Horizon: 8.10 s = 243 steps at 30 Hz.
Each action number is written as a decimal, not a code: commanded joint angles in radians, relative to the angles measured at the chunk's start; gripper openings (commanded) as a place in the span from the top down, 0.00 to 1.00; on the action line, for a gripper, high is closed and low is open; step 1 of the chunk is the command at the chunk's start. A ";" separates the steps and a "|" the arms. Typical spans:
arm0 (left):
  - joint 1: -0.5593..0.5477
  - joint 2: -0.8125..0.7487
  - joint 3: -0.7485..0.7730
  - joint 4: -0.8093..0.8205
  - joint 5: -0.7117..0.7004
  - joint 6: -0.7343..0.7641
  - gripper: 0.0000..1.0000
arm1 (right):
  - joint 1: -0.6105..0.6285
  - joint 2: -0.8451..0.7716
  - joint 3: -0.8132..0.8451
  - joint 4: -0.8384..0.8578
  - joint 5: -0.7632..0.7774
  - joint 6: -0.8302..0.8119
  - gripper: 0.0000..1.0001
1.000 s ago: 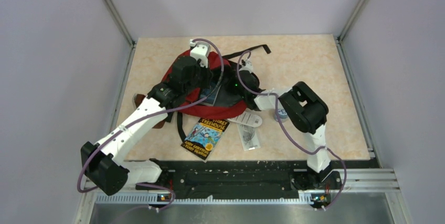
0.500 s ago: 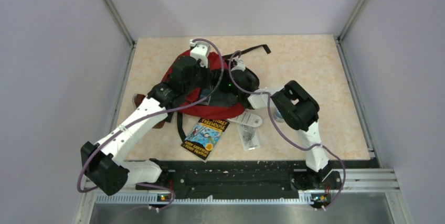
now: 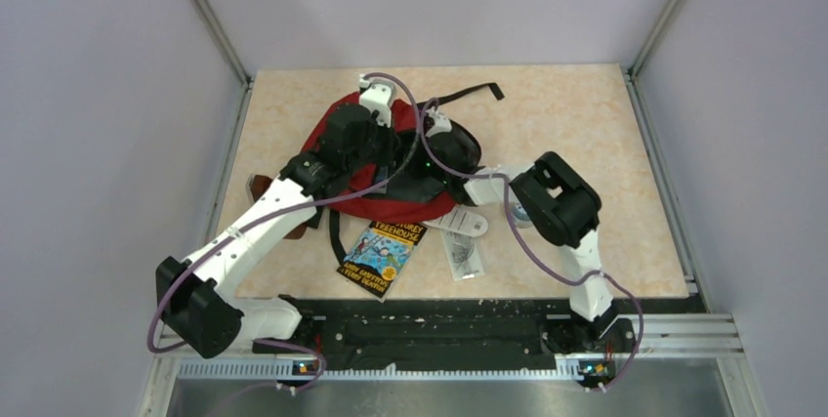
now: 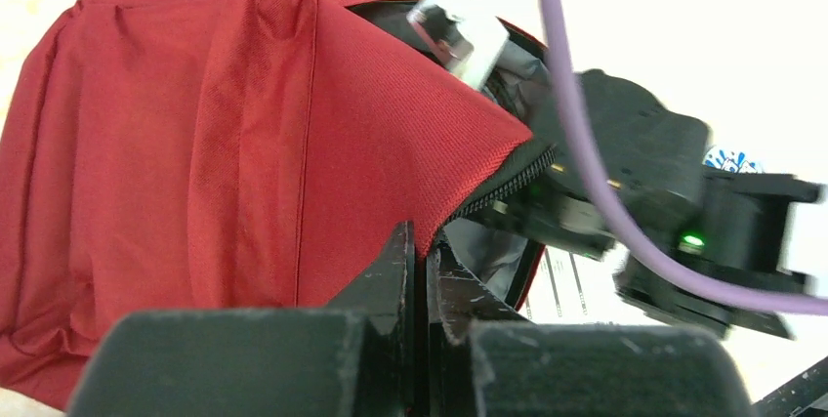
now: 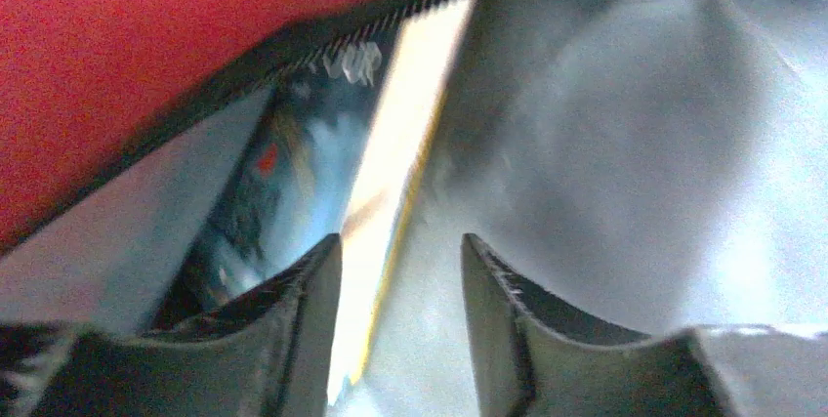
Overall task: Pack the student bag
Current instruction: Place the book in the student bag, then pick up the book from the center of the board, then place the book in the student bag.
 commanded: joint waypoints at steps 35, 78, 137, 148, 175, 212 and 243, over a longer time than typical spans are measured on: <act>-0.008 -0.511 -0.783 0.079 -0.177 -0.492 0.02 | 0.252 -0.677 -0.751 -0.009 0.091 -0.001 0.24; 0.144 -0.450 -0.873 0.164 0.171 -0.540 0.42 | 0.281 -0.521 -0.716 0.223 0.094 0.085 1.00; 0.098 -0.767 -0.669 0.597 0.866 -0.539 1.00 | 0.264 -1.314 -0.791 -0.054 -0.247 -0.242 0.01; 0.099 -0.753 -0.605 0.572 0.943 -0.494 1.00 | 0.263 -1.113 -0.766 0.282 -0.447 -0.070 0.28; -0.138 0.097 -0.157 0.275 0.179 -0.113 0.15 | -0.233 -1.354 -0.551 -0.605 0.409 -0.424 1.00; -0.215 0.590 0.351 0.084 -0.461 0.128 1.00 | -0.269 -1.524 -0.622 -0.663 0.250 -0.337 1.00; -0.059 -0.072 0.111 0.041 -0.136 0.155 1.00 | -0.056 -0.686 -0.411 -0.146 -0.115 0.257 1.00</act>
